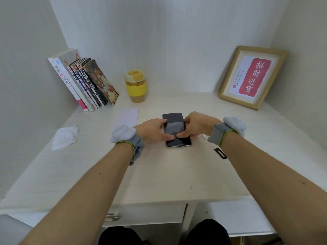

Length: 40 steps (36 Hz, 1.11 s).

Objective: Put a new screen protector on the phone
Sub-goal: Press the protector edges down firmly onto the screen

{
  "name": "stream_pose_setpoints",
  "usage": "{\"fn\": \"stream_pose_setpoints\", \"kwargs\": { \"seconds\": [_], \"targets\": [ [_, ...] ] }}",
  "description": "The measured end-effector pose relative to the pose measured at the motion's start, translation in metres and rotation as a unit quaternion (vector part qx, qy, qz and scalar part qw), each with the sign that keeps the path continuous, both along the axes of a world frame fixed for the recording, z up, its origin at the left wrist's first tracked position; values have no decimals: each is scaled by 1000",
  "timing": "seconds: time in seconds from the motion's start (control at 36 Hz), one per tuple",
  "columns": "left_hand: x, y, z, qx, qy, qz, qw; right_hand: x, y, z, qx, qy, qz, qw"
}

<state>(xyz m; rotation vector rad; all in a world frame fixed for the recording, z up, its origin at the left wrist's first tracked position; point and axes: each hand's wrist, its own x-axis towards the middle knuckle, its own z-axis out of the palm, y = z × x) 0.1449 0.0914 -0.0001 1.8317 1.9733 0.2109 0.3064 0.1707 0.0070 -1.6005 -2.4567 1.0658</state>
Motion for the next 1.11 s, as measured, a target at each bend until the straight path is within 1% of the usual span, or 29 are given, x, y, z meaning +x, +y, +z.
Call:
{"fn": "stream_pose_setpoints", "kwargs": {
  "seconds": [0.14,0.33,0.39,0.44,0.53,0.75,0.97,1.06,1.11],
  "targets": [
    [1,-1,3,0,8,-2,1000,0,-2,1,-4,7,-6,1000],
    [0,-2,0,5,-35,33,999,5,-2,0,-8,39,-28,999],
    [1,-3,-1,6,-37,28,999,7,-1,-3,-3,45,-40,998],
    [1,-4,-2,3,-26,14,1000,7,0,-5,4,45,-46,998],
    [2,-3,-3,3,12,-9,1000,6,1,-7,6,41,-43,998],
    [4,-4,2,-10,59,-23,998,8,5,-7,-4,21,-30,999],
    [3,-3,3,-14,69,-23,997,10,6,-8,-24,24,-18,999],
    [4,-3,2,-14,56,-18,998,13,4,-5,-54,30,-9,998],
    [3,-2,2,-15,42,-13,999,15,7,-5,-58,12,13,998]
  ]
}}
